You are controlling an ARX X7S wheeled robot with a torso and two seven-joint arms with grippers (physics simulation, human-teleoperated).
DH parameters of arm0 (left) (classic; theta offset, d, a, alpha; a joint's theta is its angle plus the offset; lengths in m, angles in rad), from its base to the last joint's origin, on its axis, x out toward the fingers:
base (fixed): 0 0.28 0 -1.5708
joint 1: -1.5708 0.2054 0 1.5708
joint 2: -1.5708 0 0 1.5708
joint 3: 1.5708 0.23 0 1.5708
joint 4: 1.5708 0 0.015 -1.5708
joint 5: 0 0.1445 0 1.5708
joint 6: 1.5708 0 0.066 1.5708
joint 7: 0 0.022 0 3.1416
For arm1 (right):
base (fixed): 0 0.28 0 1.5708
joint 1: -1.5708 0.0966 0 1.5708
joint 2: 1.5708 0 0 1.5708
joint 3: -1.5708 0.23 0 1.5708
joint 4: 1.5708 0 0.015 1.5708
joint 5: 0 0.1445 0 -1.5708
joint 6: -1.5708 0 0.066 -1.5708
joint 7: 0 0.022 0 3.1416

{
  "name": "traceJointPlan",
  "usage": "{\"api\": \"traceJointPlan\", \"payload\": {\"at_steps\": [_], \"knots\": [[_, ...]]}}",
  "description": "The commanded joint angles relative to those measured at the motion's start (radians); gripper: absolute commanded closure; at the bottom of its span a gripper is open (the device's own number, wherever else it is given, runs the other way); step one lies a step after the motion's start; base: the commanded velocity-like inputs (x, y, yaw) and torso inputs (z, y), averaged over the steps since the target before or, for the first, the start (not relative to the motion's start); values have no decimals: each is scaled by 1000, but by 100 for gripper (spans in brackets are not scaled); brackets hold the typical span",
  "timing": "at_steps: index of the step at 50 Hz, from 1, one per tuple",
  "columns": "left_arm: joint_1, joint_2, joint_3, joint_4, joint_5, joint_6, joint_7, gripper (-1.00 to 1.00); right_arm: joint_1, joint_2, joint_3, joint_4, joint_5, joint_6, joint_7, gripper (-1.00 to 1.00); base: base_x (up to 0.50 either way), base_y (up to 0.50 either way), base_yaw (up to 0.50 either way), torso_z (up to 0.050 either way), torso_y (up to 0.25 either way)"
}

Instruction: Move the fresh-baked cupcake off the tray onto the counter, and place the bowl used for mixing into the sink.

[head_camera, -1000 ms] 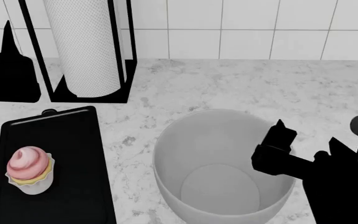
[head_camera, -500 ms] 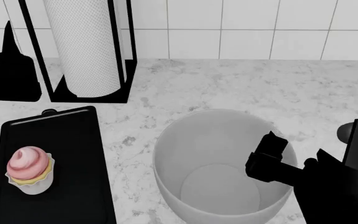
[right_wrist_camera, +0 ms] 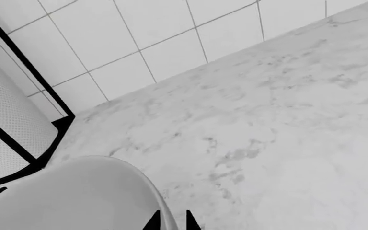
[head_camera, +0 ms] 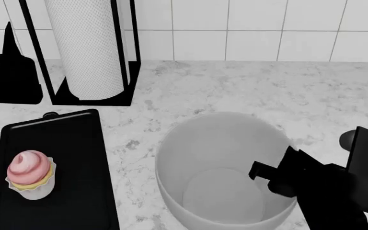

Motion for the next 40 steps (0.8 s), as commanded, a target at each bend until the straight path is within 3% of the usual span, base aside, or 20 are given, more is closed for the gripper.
{"api": "traceJointPlan", "payload": {"at_steps": [1, 12, 17, 19, 23, 27, 33, 37, 38, 40], "knots": [[0, -1, -2, -5, -7, 3, -5, -100, -4, -7, 11, -31, 21, 16, 39, 100, 0, 0, 0, 0, 0], [0, -1, -3, -8, -13, 6, -10, -100, 27, -17, 110, -191, 111, 103, 93, 100, 0, 0, 0, 0, 0], [-2, 0, -9, -3, -17, 2, -12, -100, 128, -22, 293, -352, 288, 280, 192, 100, 0, 0, 0, 0, 0], [-5, 0, -13, 13, -21, -12, -12, -100, 152, 18, 353, -358, 500, 282, 346, 100, 0, 0, 0, 0, 0], [-6, 0, -13, 18, -24, -15, -15, -100, 180, 66, 400, -349, 728, 270, 525, 100, 0, 0, 0, 0, 0], [-7, -1, -18, 27, -28, -22, -15, -100, 189, 89, 422, -356, 845, 243, 609, 100, 0, 0, 0, 0, 0], [-10, 14, -46, 29, -47, -49, -2, -100, 177, 108, 418, -379, 847, 210, 610, 100, 0, 0, 0, 0, 0], [-12, 11, -129, 19, -216, -78, -71, -100, 155, 107, 403, -379, 772, 185, 552, 100, 0, 0, 0, 0, 0], [-10, -8, -146, 18, -290, -78, -121, -100, 152, 107, 394, -374, 754, 181, 544, 100, 0, 0, 0, 0, 0], [-29, -69, -199, -40, -590, -78, -326, -100, 146, 111, 380, -367, 723, 169, 520, 100, 0, 0, 0, 0, 0]]}}
